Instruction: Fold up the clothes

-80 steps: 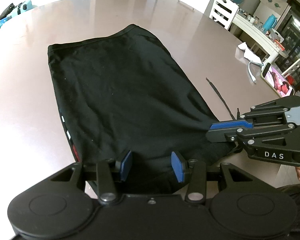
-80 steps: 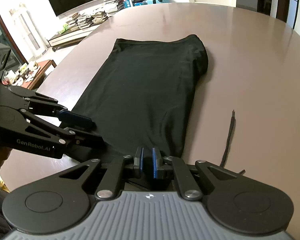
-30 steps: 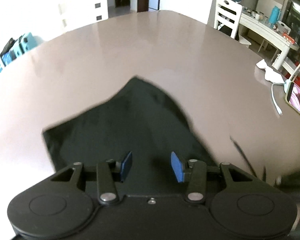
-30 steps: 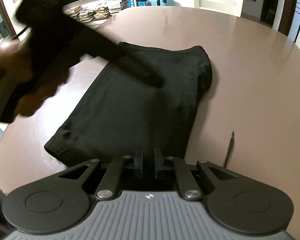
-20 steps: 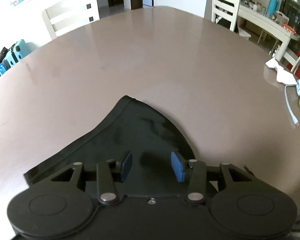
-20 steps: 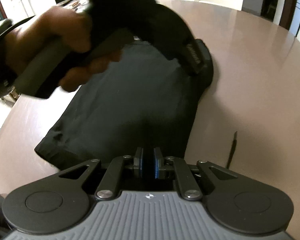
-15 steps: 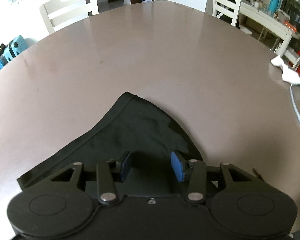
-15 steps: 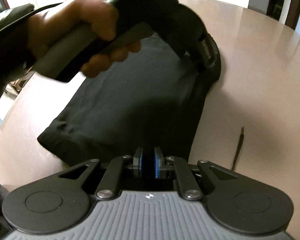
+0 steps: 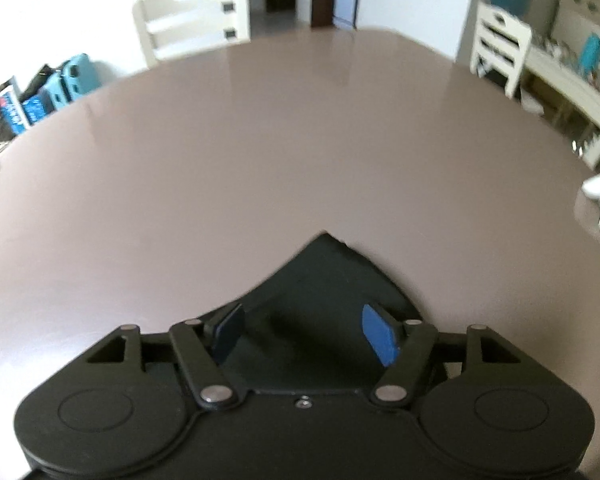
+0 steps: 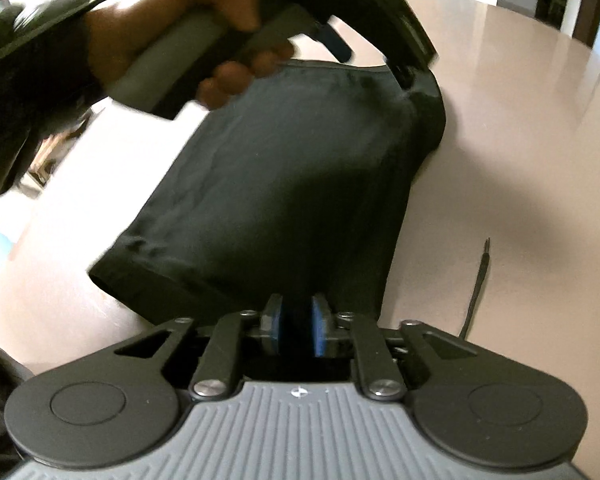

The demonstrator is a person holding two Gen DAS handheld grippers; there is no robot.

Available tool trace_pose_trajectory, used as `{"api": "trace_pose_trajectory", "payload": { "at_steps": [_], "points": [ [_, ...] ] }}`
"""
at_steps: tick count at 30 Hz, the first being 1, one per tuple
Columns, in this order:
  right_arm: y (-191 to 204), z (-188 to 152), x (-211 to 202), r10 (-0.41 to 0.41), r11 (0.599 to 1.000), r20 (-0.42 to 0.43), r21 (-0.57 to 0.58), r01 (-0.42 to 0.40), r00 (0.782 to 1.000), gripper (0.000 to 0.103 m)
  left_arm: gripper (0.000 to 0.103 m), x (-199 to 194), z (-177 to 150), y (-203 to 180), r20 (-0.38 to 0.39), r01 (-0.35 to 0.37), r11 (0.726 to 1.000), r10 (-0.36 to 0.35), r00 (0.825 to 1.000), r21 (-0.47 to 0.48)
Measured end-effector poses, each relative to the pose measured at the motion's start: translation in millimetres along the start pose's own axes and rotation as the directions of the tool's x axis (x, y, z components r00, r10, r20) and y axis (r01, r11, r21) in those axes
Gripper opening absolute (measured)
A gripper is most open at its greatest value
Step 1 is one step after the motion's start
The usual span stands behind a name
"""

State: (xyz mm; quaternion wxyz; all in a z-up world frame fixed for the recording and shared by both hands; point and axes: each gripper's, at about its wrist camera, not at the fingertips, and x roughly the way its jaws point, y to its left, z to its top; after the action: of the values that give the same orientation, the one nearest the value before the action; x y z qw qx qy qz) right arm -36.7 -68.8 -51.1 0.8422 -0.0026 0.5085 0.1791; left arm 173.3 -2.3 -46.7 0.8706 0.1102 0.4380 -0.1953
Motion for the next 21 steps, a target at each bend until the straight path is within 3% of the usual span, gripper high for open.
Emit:
{"api": "trace_pose_trajectory", "payload": {
  "at_steps": [4,7,11,13,16,17,19,21],
  "points": [
    [-5.7,3.8,-24.8,-0.057,0.998,0.076,0.044,0.054,0.995,0.061,0.094,-45.6,-29.1,11.7,0.024,-0.096,0.993,0.098,0.995,-0.070],
    [-8.3,9.2,-38.9,-0.117,0.989,0.094,0.105,0.107,0.989,0.082,0.094,-76.9,-61.9,19.8,-0.034,-0.168,0.973,0.164,0.986,-0.160],
    [0.7,18.5,-51.6,-0.148,0.976,0.077,0.170,0.133,0.986,0.090,0.095,-105.5,-104.9,24.8,-0.147,-0.220,0.940,0.187,0.971,-0.261],
    [5.7,19.4,-54.7,-0.151,0.976,0.073,0.171,0.136,0.986,0.100,0.095,-116.5,-127.1,28.0,-0.219,-0.223,0.923,0.158,0.963,-0.314],
    [15.1,17.4,-59.8,-0.156,0.979,0.082,0.146,0.143,0.984,0.103,0.099,-127.9,-142.5,27.8,-0.255,-0.244,0.915,0.165,0.953,-0.320],
    [16.6,16.5,-59.6,-0.160,0.979,0.075,0.141,0.149,0.984,0.103,0.099,-131.1,-145.4,28.6,-0.260,-0.247,0.915,0.166,0.951,-0.318],
    [20.0,14.5,-59.4,-0.171,0.978,0.059,0.130,0.162,0.984,0.103,0.099,-137.3,-148.8,36.0,-0.235,-0.200,0.923,0.125,0.964,-0.328],
    [19.6,13.1,-59.5,-0.174,0.976,0.052,0.139,0.165,0.983,0.103,0.099,-152.2,-136.4,48.4,-0.139,-0.143,0.940,0.104,0.985,-0.310]
  ]
}}
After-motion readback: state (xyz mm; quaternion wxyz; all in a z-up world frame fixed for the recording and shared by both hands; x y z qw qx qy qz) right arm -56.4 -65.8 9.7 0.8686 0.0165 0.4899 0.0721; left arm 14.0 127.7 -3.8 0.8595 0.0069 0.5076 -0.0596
